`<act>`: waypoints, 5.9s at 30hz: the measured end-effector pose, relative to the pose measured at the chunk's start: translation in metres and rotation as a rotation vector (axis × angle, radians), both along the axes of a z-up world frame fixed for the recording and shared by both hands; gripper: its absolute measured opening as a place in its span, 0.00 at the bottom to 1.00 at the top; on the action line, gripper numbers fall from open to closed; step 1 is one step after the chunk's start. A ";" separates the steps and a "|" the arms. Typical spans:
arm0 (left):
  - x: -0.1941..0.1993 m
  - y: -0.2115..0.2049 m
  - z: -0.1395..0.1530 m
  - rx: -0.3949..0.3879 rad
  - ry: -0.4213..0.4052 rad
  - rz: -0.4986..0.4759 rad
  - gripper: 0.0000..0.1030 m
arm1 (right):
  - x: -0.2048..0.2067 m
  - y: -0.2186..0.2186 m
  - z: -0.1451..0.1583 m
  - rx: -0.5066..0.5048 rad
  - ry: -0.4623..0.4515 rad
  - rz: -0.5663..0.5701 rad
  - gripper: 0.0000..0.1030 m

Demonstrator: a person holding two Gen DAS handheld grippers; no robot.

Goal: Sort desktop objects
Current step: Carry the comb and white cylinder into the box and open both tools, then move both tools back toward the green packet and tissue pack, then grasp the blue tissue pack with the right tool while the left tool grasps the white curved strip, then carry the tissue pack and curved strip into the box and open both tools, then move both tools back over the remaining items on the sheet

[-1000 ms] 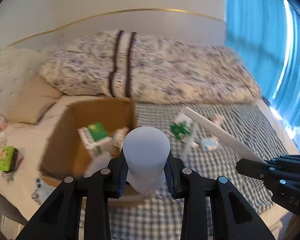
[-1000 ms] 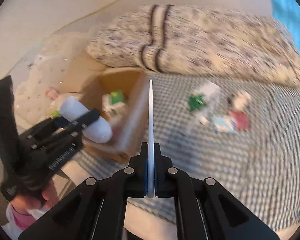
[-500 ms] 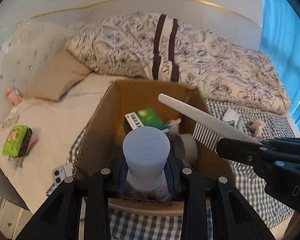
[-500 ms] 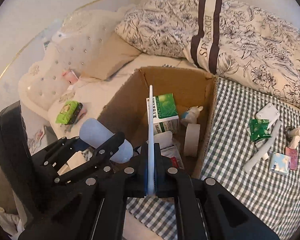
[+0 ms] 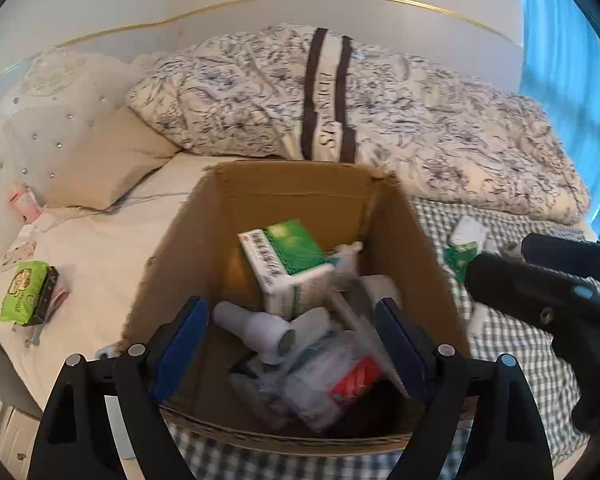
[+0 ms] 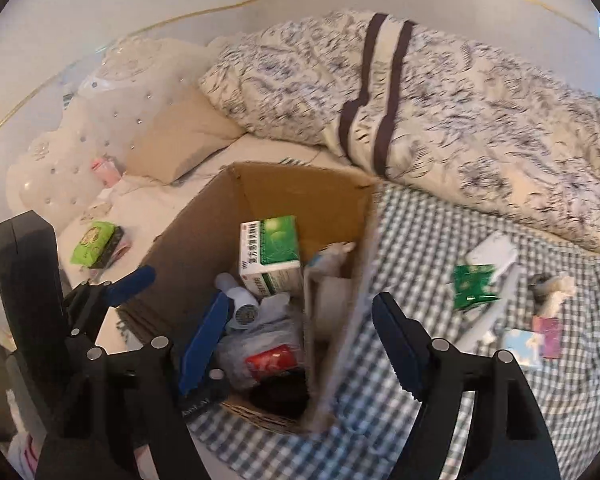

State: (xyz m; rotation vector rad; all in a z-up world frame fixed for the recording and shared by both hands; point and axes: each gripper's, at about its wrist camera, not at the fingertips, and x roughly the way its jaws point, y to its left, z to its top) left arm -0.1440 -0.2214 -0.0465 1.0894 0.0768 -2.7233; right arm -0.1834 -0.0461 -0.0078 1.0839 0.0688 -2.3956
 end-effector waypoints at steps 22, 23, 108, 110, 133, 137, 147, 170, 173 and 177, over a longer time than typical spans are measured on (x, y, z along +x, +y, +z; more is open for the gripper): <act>-0.044 0.203 -0.040 0.031 -0.018 -0.223 0.92 | 0.024 0.306 -0.040 -0.097 -0.134 -0.438 0.73; -0.051 0.209 -0.046 0.046 -0.024 -0.241 0.92 | 0.021 0.312 -0.044 -0.109 -0.143 -0.441 0.73; 0.046 0.095 0.133 0.014 0.209 -0.125 0.08 | 0.059 0.101 0.037 -0.127 -0.080 -0.146 0.61; 0.049 0.074 0.136 0.010 0.214 -0.106 0.08 | 0.058 0.079 0.039 -0.118 -0.075 -0.115 0.61; -0.019 -0.019 0.018 0.029 -0.088 -0.012 0.46 | -0.002 -0.041 -0.046 0.086 -0.156 -0.038 0.79; -0.019 -0.008 0.016 -0.007 -0.095 -0.007 0.83 | -0.007 -0.024 -0.043 0.078 -0.150 -0.063 0.80; -0.015 -0.004 0.010 -0.053 -0.177 0.131 0.93 | 0.006 0.027 -0.029 0.017 -0.148 -0.110 0.80; -0.021 0.172 0.015 0.017 -0.092 -0.138 0.93 | 0.035 0.273 -0.016 -0.121 -0.109 -0.518 0.80; -0.036 0.197 0.003 0.026 -0.110 -0.171 0.93 | 0.027 0.295 -0.027 -0.124 -0.128 -0.539 0.80; -0.062 0.221 -0.023 0.045 -0.146 -0.189 0.93 | 0.010 0.308 -0.046 -0.104 -0.153 -0.534 0.80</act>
